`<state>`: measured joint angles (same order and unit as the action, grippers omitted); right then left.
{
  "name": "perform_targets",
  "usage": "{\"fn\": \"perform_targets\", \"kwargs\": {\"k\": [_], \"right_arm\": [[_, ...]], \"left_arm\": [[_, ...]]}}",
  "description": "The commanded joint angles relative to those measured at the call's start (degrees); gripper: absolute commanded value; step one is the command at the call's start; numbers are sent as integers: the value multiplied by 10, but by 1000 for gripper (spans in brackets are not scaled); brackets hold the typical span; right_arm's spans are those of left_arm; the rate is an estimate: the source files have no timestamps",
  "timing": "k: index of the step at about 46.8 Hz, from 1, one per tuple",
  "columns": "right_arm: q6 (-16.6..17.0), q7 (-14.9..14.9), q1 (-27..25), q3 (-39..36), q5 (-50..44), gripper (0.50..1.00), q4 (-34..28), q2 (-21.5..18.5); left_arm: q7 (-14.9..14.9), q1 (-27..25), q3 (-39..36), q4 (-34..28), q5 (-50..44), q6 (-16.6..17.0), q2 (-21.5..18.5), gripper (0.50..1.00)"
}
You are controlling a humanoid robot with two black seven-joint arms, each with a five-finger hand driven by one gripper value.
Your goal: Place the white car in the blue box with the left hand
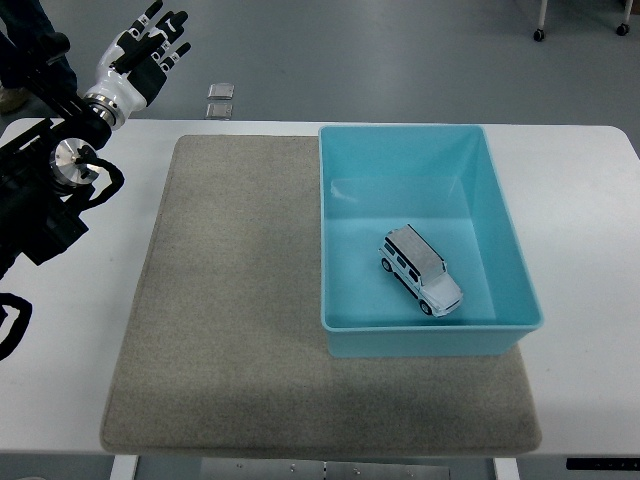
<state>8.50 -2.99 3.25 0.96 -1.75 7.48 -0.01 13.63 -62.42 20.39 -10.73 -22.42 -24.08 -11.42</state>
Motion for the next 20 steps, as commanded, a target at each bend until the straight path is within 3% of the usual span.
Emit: {"fn": "perform_targets", "kwargs": {"k": [1,20], "right_arm": [[-4,0,0,-1,0,936,-2,0],[-2,-3,6,2,-3,936,-2,0]], "left_arm": [[0,-1,0,0,0,0,2,996],[0,-1,0,-1,0,0,3,996]]}}
